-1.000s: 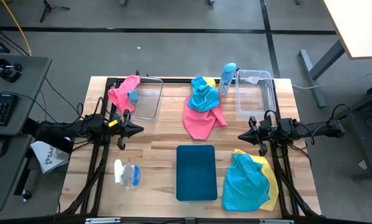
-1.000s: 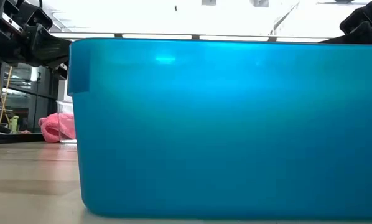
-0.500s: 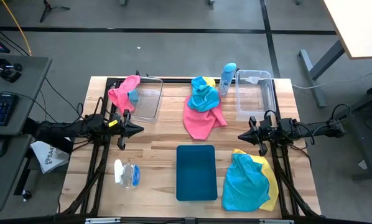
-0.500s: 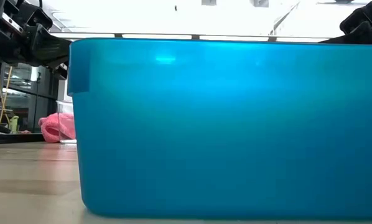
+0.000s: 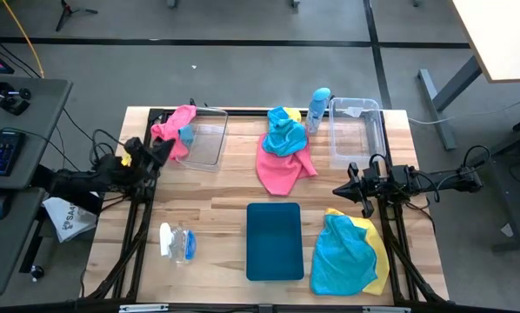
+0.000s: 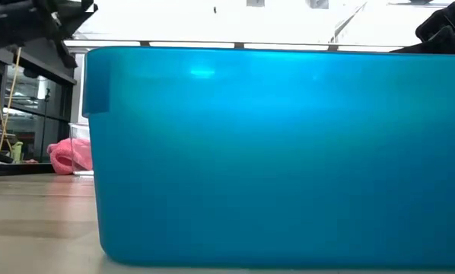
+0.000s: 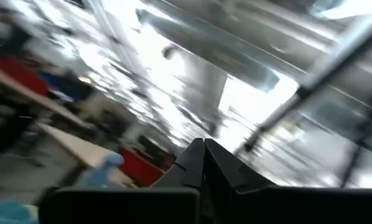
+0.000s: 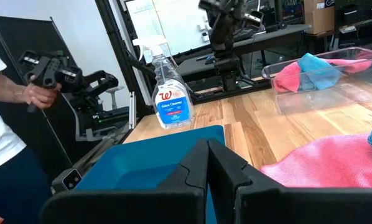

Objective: Sort microfiber towel by color & place in baskets
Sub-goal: Put the top right blue towel into the left transparent bin

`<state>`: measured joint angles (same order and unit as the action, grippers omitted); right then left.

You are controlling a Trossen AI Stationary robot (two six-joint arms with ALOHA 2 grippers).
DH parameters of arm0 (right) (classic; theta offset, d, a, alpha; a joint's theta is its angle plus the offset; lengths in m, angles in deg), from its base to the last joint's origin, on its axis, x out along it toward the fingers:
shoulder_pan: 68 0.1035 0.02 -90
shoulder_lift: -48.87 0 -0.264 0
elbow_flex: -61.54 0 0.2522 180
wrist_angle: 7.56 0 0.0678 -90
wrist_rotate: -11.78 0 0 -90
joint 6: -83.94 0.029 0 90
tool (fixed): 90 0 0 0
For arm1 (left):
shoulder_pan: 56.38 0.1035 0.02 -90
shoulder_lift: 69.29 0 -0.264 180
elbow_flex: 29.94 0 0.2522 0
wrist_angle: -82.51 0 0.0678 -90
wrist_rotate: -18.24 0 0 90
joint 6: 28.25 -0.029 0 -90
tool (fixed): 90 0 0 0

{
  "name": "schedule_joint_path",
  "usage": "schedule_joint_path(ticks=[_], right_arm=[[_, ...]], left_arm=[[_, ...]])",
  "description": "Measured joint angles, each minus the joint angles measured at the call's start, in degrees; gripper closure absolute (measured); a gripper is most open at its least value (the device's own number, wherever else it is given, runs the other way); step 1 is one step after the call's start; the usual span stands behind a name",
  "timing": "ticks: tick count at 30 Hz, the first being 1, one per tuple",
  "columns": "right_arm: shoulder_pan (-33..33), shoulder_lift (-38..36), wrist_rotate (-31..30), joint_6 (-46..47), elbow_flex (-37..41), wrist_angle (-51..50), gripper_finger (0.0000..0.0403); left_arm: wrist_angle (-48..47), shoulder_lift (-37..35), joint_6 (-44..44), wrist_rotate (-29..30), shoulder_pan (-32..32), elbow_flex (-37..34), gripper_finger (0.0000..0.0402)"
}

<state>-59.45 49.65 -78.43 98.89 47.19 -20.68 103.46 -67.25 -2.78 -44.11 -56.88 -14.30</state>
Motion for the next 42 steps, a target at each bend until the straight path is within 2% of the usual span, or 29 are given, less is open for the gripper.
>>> schedule_joint_path(ticks=[3,6,11,15,19,23,26,32,36,42], right_arm=[[0.01,-0.01,0.01,0.01,0.0,0.0,0.0402],[-0.02,0.0,0.01,-0.01,0.01,0.0,0.0402],[0.01,0.0,-0.02,0.01,0.01,0.0,0.0402],[0.0,0.01,0.01,0.01,-0.01,0.0,0.0402],[-0.02,0.02,-0.02,-0.01,-0.01,0.0,0.0402],[0.01,-0.01,-0.02,-0.01,0.0,0.0,0.0402],[-0.01,-0.01,0.0,-0.01,0.01,0.0,0.0402],[-0.01,0.01,-0.01,0.0,-0.01,0.0,0.0402],[-0.02,0.02,-0.02,0.01,0.01,0.0,0.0402],[-0.01,-0.01,0.01,0.01,-0.01,0.0,0.0402]], left_arm=[[-1.05,5.34,1.37,2.06,0.29,3.28,0.0402],[-5.21,15.13,5.07,-0.18,1.61,9.64,0.0402],[-18.97,38.32,5.63,-10.72,7.37,28.87,0.04],[-35.55,57.38,-1.03,-21.57,16.36,47.35,0.0384],[-43.82,74.22,-7.68,-31.95,22.44,62.54,0.0347],[-51.36,87.59,-15.43,-35.15,24.18,73.64,0.0292],[-53.28,95.19,-21.97,-35.58,24.25,78.2,0.0246],[-53.46,106.09,-32.58,-35.81,24.52,82.31,0.0174],[-52.96,111.18,-40.97,-35.94,24.55,83.79,0.0154],[-52.24,115.65,-46.05,-37.65,24.49,83.99,0.0153]])
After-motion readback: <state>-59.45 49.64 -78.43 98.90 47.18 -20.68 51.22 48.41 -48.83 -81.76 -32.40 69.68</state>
